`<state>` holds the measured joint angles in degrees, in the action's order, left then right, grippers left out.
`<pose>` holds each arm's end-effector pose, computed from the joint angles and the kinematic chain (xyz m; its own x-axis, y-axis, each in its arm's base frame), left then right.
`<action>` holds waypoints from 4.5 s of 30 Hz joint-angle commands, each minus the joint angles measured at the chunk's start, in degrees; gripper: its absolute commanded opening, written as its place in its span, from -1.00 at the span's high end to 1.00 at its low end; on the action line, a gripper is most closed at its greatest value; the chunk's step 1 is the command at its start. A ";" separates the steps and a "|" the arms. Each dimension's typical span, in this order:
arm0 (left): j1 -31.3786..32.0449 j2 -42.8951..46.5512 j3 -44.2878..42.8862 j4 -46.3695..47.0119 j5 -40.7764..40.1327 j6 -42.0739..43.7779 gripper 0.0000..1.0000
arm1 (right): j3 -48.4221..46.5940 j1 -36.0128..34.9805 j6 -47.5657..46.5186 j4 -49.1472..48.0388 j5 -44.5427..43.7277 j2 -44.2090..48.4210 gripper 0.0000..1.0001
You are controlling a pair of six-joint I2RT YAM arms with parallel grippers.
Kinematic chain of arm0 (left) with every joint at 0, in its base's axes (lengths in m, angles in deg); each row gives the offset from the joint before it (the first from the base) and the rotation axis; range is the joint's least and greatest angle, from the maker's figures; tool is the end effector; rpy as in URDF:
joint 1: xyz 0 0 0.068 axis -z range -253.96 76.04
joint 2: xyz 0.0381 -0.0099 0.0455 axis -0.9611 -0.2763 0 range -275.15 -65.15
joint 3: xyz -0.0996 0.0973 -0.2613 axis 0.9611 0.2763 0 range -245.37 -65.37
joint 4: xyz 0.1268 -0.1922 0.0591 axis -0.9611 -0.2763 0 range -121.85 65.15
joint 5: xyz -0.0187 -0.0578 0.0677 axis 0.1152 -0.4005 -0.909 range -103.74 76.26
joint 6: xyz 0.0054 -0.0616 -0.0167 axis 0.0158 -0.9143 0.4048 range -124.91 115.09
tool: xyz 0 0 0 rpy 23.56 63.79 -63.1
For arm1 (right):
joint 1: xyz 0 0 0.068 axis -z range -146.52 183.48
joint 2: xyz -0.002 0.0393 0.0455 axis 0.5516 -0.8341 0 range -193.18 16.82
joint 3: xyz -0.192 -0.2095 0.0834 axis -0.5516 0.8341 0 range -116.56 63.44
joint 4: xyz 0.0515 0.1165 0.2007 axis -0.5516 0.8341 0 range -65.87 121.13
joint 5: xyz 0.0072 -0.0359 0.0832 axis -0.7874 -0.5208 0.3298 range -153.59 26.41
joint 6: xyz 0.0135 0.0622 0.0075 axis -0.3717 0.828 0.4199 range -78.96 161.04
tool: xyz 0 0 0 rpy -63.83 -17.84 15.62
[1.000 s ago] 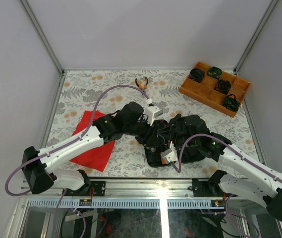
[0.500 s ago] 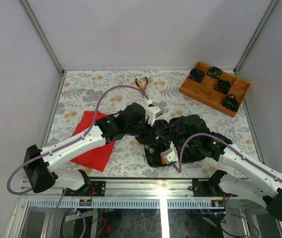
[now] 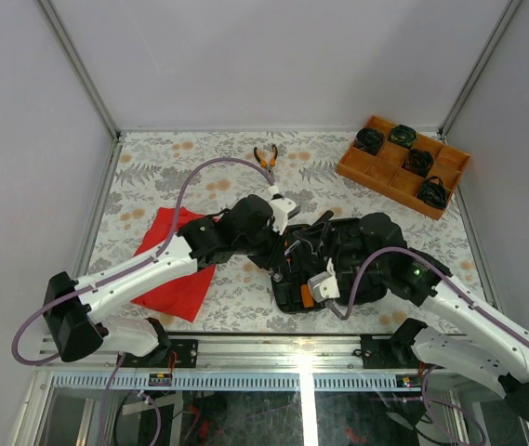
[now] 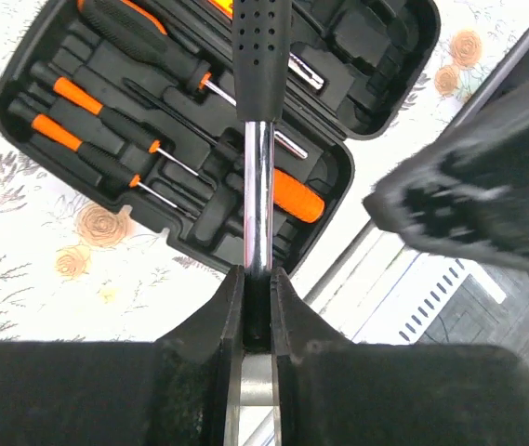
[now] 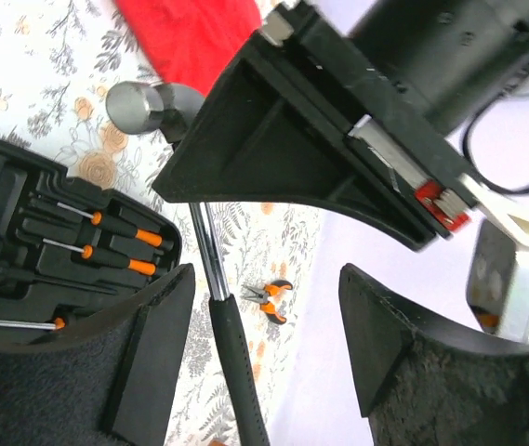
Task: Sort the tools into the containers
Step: Pick up the hammer at the center of the board, then place the hammer in the storage box.
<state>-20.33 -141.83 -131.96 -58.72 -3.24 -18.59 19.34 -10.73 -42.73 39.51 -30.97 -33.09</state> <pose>0.1520 -0.2219 0.3291 -0.6055 0.4302 -0.6696 0.7476 0.5960 -0.2931 0.1011 0.1355 0.3293 0.9138 -0.2791 -0.2951 -0.3606 -0.2231 -0.9056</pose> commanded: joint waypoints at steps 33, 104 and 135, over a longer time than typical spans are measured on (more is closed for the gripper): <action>0.72 17.34 10.87 13.36 -21.65 -10.83 1.00 | 4.41 -0.23 127.38 -5.00 -40.69 5.21 -0.46; 15.32 20.87 20.63 19.05 -40.37 -25.43 -0.10 | 5.35 -0.62 131.41 -23.93 -50.38 -6.88 1.00; -6.20 -2.46 26.24 27.53 -12.22 -31.83 -0.15 | 6.39 13.05 122.46 -1.86 -44.10 -0.30 1.00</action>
<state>-25.77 -142.33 -105.44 -36.89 -19.04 -49.91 26.38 2.13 78.90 41.43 -75.98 -34.44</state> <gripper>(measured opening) 0.575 0.235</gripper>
